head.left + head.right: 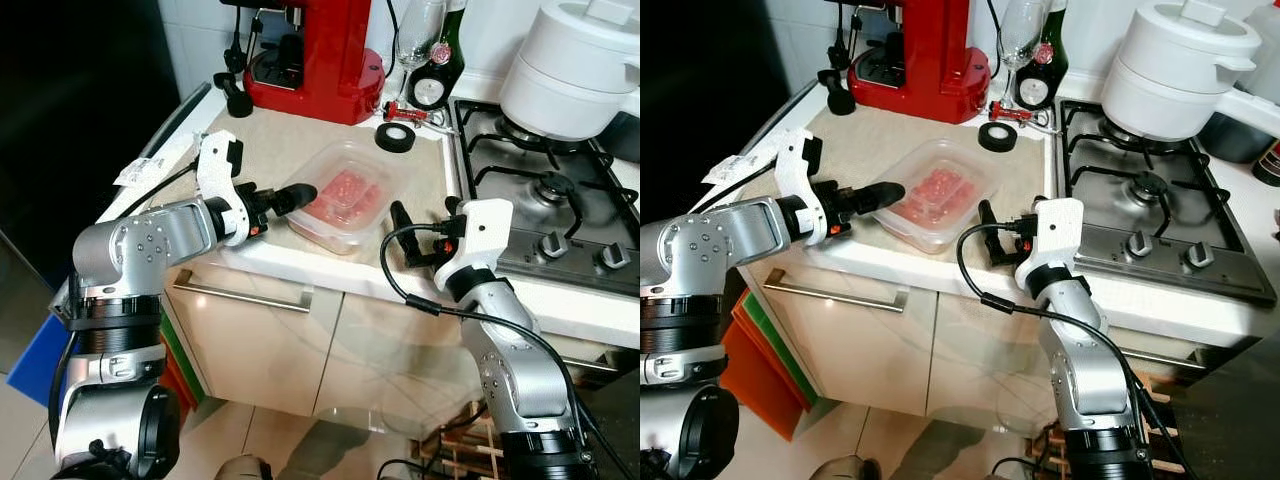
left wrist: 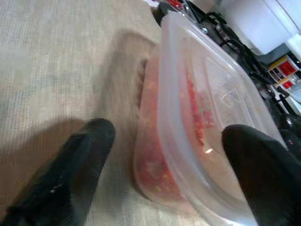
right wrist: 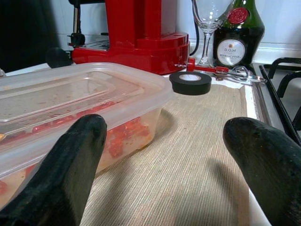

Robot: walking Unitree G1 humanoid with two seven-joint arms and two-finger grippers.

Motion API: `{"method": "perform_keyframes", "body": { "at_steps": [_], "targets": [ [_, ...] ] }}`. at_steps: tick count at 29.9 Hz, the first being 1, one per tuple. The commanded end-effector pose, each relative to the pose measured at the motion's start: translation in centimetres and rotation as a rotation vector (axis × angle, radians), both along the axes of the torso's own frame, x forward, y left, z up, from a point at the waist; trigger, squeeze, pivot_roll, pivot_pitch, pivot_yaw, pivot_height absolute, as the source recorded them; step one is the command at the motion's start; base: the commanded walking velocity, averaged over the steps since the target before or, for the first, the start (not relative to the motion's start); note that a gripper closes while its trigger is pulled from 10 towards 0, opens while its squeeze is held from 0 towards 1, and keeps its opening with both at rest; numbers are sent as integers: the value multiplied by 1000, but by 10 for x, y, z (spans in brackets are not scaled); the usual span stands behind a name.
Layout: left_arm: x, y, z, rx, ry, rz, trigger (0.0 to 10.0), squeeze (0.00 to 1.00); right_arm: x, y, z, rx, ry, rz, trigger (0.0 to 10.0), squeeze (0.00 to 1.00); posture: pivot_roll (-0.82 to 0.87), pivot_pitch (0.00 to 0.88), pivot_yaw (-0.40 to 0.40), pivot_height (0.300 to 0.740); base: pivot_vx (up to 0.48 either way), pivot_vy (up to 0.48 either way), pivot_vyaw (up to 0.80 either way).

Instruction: Restocking fridge

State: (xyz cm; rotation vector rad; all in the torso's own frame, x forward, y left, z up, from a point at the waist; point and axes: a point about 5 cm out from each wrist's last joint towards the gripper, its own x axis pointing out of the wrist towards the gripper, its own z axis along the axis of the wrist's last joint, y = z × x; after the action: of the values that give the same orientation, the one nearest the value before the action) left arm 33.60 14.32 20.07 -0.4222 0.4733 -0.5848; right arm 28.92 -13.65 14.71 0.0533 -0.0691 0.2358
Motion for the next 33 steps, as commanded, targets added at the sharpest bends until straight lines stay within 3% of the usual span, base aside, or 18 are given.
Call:
{"method": "perform_keyframes", "body": {
  "at_steps": [1,6,18,22,24,28,33],
  "targets": [
    [-3,-8,-2,-9,11,-35,0,0,1,1,0,2,8,7,10000,0,-10,0,-31,740,0,0,0],
    [-2,-19,-15,6,23,-58,0,0,2,2,0,3,12,9,10000,0,-14,0,-37,740,0,0,0],
    [-2,-34,-20,15,-13,-97,0,0,8,1,1,-2,16,21,10000,0,-6,0,-61,740,0,0,0],
    [-3,-39,-18,-72,-48,-87,0,0,9,2,0,9,21,22,10000,0,-4,0,-60,740,0,0,0],
    [-3,-39,-18,-72,-48,-87,0,0,9,2,0,9,21,22,10000,0,-4,0,-60,740,0,0,0],
    [-5,-40,-1,-207,-129,-93,0,0,8,4,-4,15,35,28,10000,0,3,0,-62,740,0,0,0],
    [-9,-35,8,-229,-173,-80,0,0,8,4,-7,18,45,33,10000,0,14,0,-61,740,0,0,0]
  ]
}}
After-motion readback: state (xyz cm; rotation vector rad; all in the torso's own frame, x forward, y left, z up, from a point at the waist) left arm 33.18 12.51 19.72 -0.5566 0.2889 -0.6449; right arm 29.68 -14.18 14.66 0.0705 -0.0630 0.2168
